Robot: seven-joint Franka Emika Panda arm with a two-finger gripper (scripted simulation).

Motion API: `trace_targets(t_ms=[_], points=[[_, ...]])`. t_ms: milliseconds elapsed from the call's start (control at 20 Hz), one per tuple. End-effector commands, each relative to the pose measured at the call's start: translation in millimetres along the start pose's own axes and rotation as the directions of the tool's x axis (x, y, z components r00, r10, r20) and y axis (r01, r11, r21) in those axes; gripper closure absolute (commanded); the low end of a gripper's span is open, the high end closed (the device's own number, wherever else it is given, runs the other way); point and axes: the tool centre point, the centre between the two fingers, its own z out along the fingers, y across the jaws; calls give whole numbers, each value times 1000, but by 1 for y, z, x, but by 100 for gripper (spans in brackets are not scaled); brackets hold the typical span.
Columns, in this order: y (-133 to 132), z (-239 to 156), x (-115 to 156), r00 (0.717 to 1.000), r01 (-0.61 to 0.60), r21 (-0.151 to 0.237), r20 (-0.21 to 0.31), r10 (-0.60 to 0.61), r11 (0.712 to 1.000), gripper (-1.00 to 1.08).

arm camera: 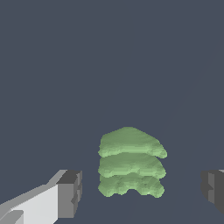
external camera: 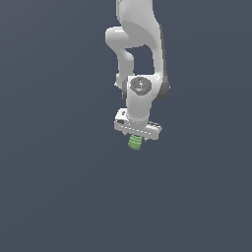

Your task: Pick up the object and move it to a goal position.

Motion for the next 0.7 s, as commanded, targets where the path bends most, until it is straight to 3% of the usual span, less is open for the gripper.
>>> trace_targets(t_ms=[0,650], points=[[-1,3,-2,1000,-16,0,-1,16,1000,-92],[-1,30,-4,1000,-19,0,0,19,1000,-92]])
